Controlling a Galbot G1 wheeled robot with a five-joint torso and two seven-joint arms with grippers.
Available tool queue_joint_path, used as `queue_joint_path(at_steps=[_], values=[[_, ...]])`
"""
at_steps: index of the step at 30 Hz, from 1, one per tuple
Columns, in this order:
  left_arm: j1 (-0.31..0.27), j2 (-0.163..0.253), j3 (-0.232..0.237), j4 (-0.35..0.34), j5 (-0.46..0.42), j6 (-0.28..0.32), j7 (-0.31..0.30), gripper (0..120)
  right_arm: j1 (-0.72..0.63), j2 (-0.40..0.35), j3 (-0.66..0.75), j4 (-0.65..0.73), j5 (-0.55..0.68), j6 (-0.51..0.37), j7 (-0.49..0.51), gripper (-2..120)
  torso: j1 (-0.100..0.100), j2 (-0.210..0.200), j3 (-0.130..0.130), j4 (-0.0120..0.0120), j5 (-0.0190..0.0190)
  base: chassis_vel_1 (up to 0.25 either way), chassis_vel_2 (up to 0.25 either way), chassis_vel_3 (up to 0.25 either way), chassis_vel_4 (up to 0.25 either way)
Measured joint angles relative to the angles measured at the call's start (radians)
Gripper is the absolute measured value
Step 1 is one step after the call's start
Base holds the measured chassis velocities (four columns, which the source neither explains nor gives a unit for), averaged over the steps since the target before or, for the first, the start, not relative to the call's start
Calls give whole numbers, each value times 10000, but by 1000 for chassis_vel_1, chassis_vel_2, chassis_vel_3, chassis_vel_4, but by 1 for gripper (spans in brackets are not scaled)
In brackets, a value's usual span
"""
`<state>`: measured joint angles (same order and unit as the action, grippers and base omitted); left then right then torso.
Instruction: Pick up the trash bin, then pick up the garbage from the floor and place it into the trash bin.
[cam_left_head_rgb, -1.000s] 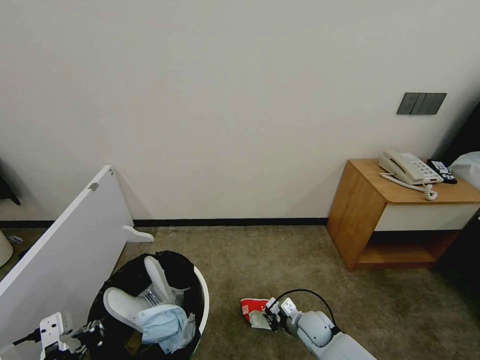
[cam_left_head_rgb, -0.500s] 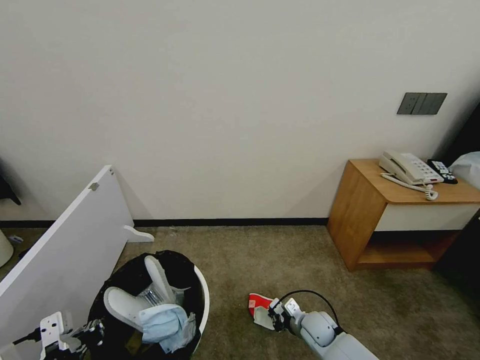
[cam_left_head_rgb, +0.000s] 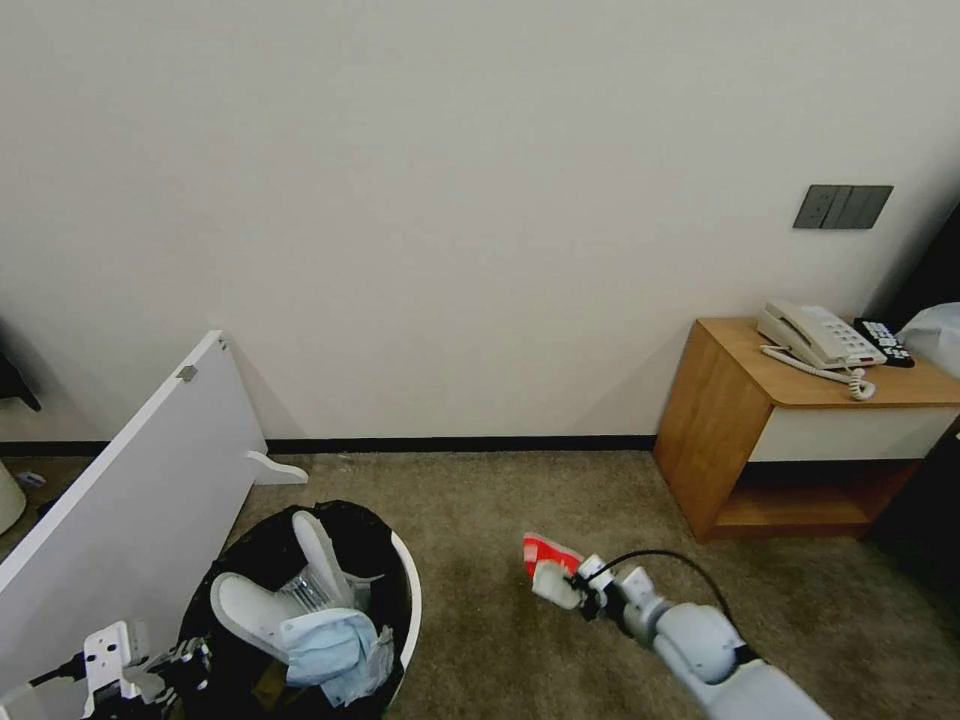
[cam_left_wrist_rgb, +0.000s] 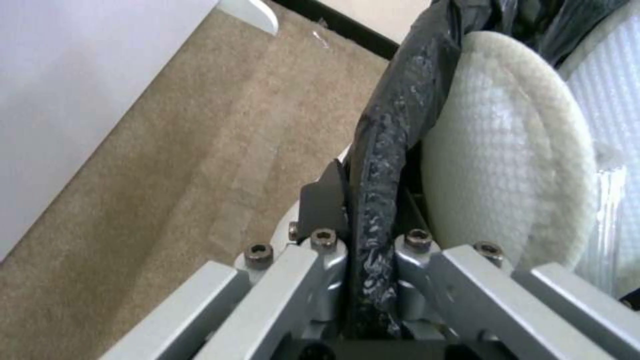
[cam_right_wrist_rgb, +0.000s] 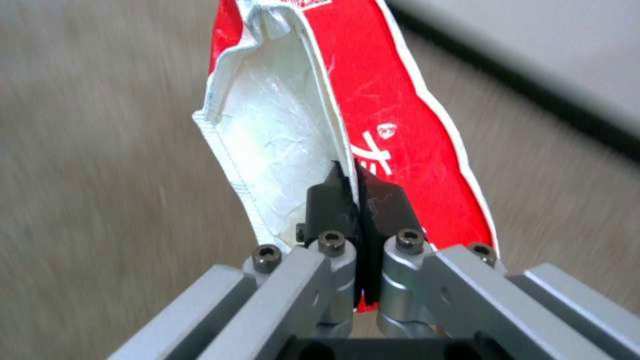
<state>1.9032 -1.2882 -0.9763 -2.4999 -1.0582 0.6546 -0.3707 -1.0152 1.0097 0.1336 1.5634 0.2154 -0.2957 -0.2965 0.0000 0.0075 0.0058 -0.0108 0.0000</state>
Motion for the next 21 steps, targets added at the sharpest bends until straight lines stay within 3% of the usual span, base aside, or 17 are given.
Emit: queue_joint_path(at_steps=[7, 12, 21], values=[[37, 171, 85, 0, -148, 32, -33, 2, -516, -501, 1169, 2112, 1413, 791, -186, 0, 0, 1, 0, 1, 0, 0, 0, 0, 0], [22, 352, 232, 0, -251, 49, -66, 2, -583, -789, 1671, 3692, 3339, 1352, -424, 0, 0, 1, 0, 0, 0, 0, 0, 0, 0], [58, 543, 600, 0, -247, 71, -89, 2, 397, -984, 813, 5780, 5661, 1434, -482, 0, 0, 1, 0, 0, -3, 0, 0, 0, 0]])
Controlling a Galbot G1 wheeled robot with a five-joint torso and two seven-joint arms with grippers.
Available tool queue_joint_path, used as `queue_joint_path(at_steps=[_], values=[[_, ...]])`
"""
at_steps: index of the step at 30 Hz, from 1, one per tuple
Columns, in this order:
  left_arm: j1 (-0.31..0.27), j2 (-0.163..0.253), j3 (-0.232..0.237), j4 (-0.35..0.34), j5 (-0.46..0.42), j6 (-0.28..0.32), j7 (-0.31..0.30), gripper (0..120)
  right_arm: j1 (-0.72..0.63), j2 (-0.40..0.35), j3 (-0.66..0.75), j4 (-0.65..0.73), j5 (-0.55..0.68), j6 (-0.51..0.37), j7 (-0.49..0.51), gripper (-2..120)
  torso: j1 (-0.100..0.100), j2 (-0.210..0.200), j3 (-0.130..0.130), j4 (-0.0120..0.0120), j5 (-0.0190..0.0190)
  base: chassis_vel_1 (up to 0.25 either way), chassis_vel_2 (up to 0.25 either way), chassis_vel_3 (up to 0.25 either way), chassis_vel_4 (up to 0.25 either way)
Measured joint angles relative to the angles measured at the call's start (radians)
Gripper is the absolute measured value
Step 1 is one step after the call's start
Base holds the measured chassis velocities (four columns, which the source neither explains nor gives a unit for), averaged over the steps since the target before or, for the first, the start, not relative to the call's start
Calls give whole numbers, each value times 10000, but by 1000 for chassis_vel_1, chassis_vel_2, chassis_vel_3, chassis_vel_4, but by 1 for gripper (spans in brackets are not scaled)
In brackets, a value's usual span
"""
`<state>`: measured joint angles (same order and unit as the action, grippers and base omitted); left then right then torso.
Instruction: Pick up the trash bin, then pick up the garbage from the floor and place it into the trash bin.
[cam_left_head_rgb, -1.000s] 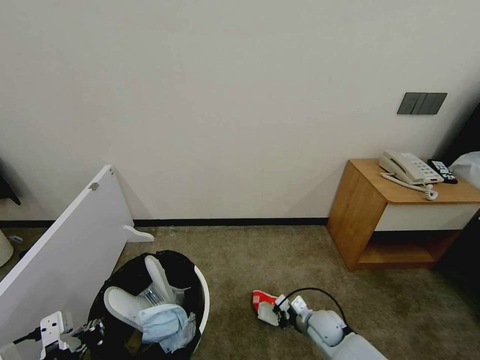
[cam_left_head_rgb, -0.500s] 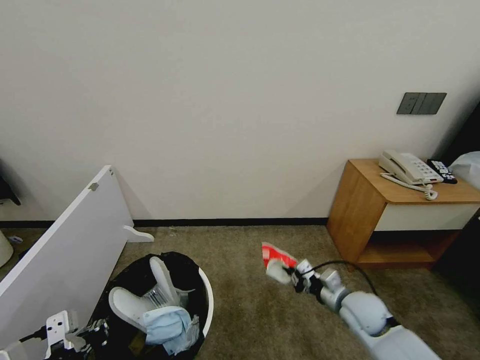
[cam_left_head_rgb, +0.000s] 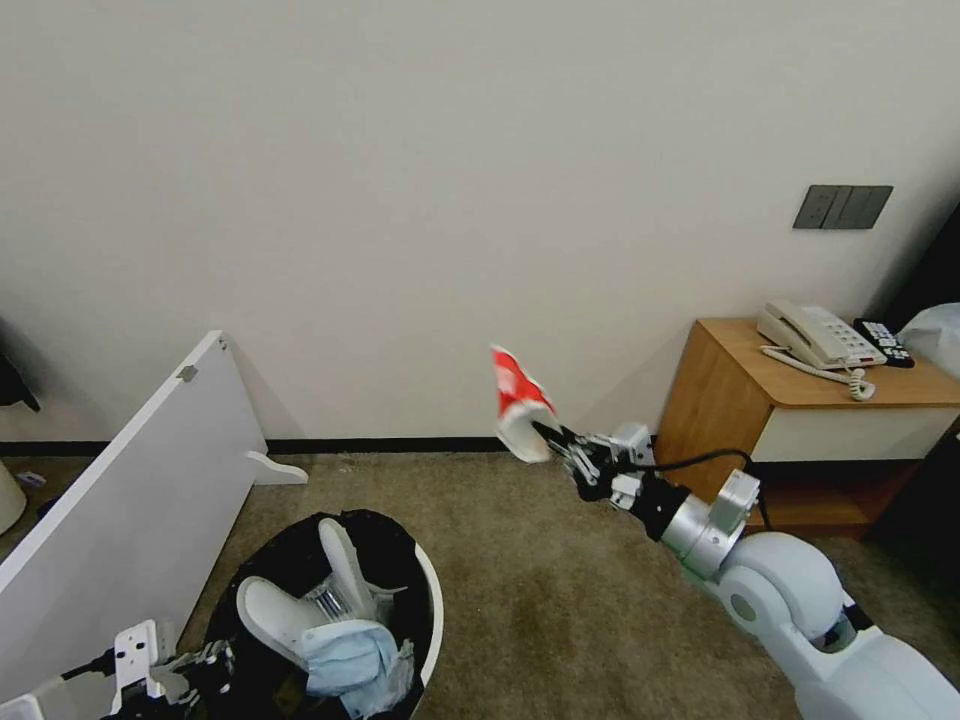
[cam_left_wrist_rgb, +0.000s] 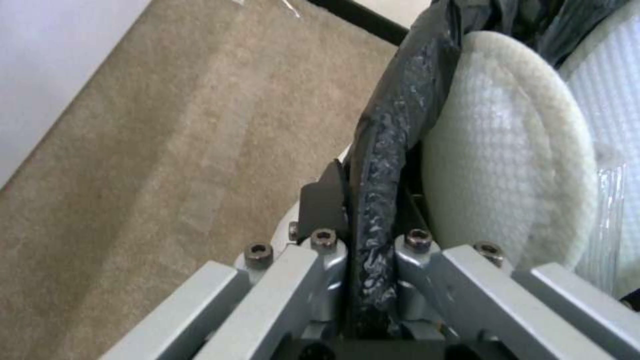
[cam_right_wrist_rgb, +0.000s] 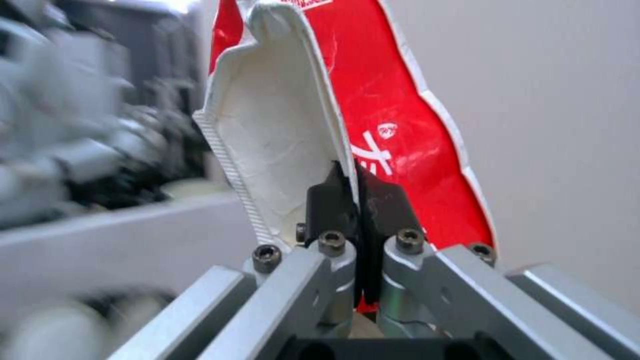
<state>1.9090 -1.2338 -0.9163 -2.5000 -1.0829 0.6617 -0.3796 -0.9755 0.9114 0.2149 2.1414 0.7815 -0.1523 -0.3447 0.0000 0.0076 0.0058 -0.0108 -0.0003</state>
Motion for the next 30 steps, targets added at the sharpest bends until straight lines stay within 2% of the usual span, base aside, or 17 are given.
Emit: queue_joint_path(at_steps=[9, 18, 30], values=[[114, 295, 98, 0, 40, 8, -28, 2, 1471, -247, -1578, 551, 993, 9, -101, 0, 0, 0, 0, 0, 1, 0, 0, 0, 0], [127, 419, 31, 0, -8, 15, -53, 2, 2742, -420, -3107, 545, 1370, 20, -105, 0, 0, -1, 0, 1, 1, 0, 0, 0, 0], [61, 428, -37, 0, -80, 20, -66, 2, 2744, -625, -3987, 334, 1162, -24, -158, 0, 0, -1, 0, -1, 3, 0, 0, 0, 0]])
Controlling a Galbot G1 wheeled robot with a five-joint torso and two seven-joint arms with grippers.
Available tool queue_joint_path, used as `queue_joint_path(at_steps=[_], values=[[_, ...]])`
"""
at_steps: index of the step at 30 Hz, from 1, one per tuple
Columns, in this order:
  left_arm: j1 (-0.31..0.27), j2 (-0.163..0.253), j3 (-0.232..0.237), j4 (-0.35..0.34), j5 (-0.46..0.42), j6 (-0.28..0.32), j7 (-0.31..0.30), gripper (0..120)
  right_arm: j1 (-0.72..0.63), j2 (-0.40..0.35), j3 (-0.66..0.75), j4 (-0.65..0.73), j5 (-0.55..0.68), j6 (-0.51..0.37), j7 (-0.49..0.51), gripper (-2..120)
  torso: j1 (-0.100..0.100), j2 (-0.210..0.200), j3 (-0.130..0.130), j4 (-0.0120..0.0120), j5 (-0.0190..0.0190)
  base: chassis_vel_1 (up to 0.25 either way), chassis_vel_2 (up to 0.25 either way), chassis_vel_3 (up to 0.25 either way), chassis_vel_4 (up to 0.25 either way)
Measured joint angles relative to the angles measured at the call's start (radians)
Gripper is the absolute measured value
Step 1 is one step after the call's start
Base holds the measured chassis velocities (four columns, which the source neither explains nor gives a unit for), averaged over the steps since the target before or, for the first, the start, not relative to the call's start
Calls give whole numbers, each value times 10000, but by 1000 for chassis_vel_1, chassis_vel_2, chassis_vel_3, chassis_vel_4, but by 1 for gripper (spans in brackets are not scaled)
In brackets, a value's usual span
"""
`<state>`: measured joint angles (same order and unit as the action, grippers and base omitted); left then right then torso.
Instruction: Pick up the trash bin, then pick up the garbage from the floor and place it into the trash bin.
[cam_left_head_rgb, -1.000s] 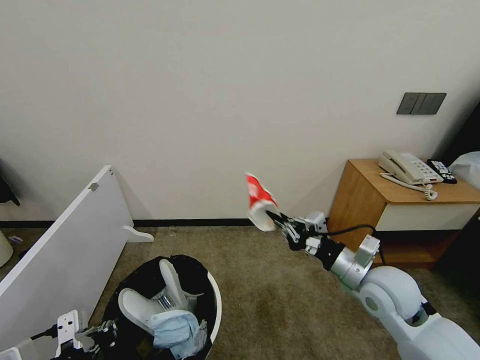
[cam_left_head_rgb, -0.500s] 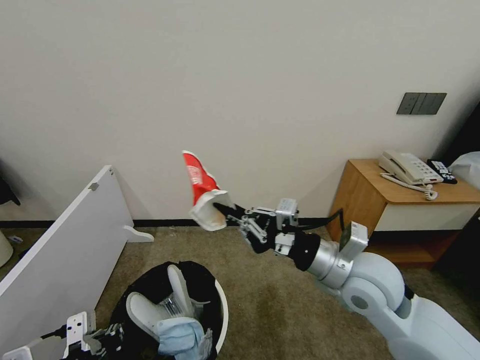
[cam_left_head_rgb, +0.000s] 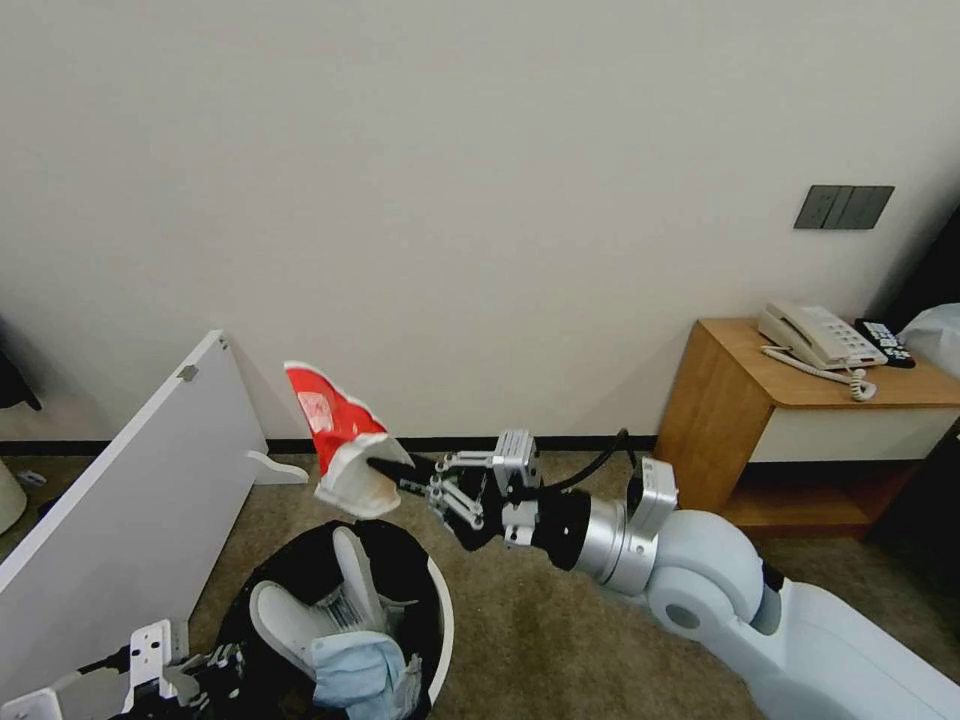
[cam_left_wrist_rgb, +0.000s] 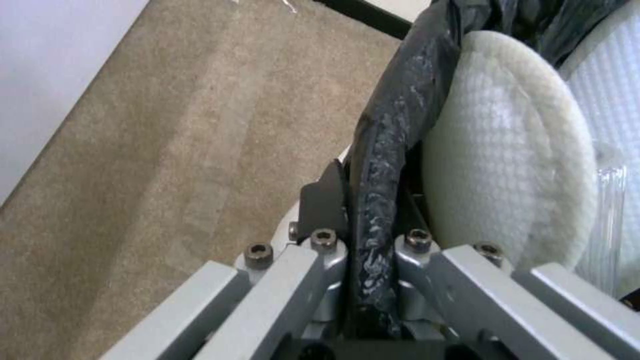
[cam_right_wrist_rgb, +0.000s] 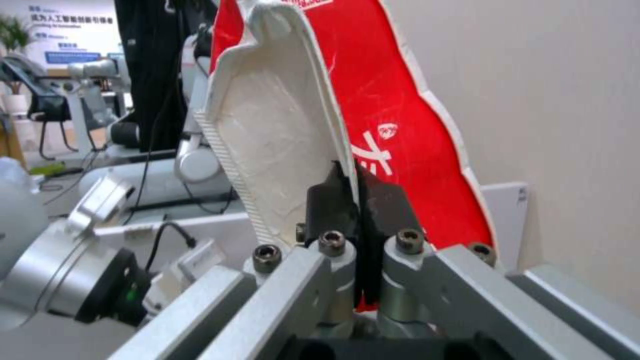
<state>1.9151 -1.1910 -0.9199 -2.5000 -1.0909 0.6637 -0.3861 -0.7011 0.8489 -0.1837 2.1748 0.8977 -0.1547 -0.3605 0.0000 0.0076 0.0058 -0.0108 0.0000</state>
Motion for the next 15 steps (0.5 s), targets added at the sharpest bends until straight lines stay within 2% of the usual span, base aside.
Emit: queue_joint_path(at_steps=[15], values=[[-45, 14, -54, 0, -42, 1, -13, 2, -709, -406, -531, -111, -280, -29, -321, 0, 0, 0, 0, 0, 0, 0, 0, 0, 0]])
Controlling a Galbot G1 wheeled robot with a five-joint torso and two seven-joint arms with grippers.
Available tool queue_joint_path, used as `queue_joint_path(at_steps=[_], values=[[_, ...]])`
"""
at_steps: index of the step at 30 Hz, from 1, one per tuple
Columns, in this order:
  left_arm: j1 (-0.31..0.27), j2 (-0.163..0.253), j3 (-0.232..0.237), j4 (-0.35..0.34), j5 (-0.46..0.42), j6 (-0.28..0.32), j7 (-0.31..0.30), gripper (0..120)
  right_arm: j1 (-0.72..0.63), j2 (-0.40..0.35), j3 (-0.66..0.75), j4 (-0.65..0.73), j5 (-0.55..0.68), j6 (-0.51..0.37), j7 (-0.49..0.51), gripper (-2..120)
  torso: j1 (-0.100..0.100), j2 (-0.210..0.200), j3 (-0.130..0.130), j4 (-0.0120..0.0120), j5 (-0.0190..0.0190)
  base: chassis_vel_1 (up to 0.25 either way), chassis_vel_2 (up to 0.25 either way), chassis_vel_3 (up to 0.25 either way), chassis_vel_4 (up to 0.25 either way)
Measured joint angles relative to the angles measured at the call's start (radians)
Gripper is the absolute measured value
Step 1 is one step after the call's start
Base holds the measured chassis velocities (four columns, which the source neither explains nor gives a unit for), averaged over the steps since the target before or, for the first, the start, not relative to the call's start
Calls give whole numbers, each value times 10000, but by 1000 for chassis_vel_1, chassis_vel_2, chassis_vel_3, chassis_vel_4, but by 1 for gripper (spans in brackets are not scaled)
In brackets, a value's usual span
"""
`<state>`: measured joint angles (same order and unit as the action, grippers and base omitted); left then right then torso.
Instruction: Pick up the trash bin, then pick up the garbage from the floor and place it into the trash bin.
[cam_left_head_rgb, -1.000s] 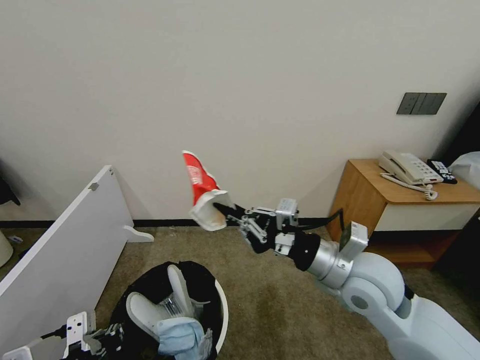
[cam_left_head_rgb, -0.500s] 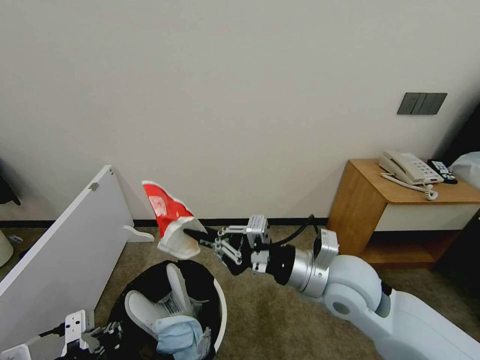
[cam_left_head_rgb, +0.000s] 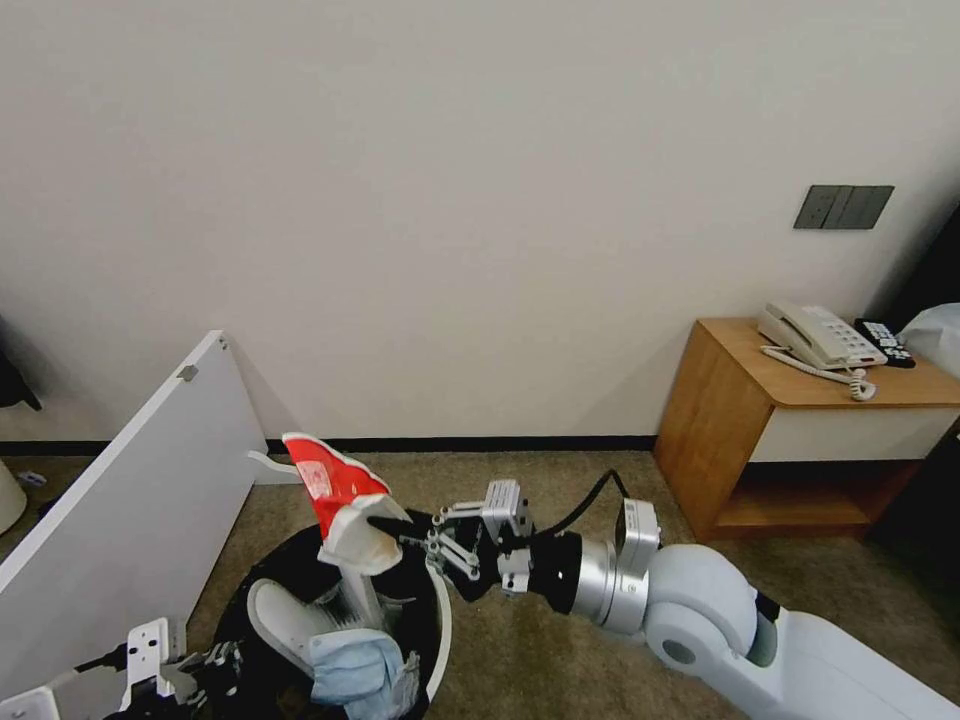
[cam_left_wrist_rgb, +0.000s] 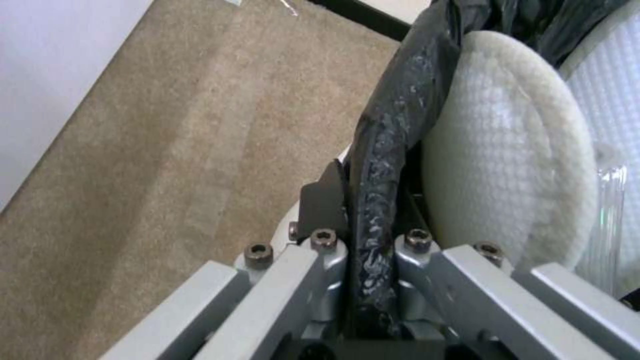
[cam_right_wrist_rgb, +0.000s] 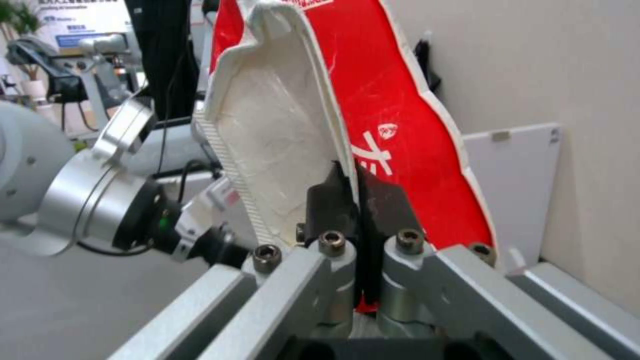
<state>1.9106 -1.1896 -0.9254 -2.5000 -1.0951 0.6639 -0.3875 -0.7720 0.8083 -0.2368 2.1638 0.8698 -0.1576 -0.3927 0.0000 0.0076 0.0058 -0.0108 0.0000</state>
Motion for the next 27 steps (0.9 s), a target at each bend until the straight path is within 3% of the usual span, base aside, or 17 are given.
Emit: queue_joint_path(at_steps=[27], values=[[-16, -66, 25, 0, -98, 7, -53, 2, -23, 331, -1208, -1026, -574, -119, -290, 0, 0, 0, 0, 1, 0, 0, 0, 0, 0]])
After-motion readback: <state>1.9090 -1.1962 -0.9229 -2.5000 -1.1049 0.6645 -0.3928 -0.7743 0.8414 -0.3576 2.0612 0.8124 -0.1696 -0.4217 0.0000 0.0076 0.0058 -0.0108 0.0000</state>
